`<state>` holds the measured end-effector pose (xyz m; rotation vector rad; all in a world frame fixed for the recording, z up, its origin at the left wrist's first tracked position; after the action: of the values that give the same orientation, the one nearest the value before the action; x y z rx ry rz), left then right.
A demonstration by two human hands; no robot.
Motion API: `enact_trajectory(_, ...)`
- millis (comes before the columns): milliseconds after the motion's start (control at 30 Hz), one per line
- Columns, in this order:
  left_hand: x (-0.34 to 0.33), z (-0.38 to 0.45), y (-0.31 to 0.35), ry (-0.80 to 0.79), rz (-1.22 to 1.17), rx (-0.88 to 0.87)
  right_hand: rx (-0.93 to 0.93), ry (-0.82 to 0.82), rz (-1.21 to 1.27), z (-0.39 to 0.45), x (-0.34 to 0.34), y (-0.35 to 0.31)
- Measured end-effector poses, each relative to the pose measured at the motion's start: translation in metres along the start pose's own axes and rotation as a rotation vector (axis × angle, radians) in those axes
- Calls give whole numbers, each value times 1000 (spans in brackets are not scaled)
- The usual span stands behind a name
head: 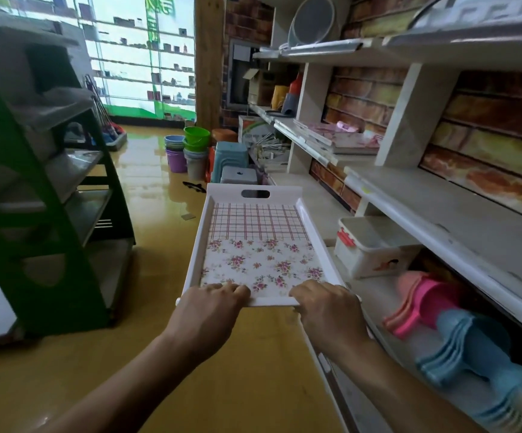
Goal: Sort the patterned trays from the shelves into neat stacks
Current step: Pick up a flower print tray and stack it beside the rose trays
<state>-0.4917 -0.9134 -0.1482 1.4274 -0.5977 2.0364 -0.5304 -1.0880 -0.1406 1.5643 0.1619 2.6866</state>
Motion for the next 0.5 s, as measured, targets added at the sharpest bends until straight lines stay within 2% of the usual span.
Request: enact_trajectory(500,-36,102,-119,-57,14,88,58,3,130,152,-99,-7)
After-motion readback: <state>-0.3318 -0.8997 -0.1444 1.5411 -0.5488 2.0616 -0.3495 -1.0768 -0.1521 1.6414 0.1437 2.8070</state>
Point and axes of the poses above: each hand's wrist, its own z-axis towards the middle knuckle, its own x-axis out of the back of the hand, y = z × x, the point moved 5 cm from there along z, towards the middle knuckle, and after that the axes turned 4 degrees about -x, right-handed, at the moved point
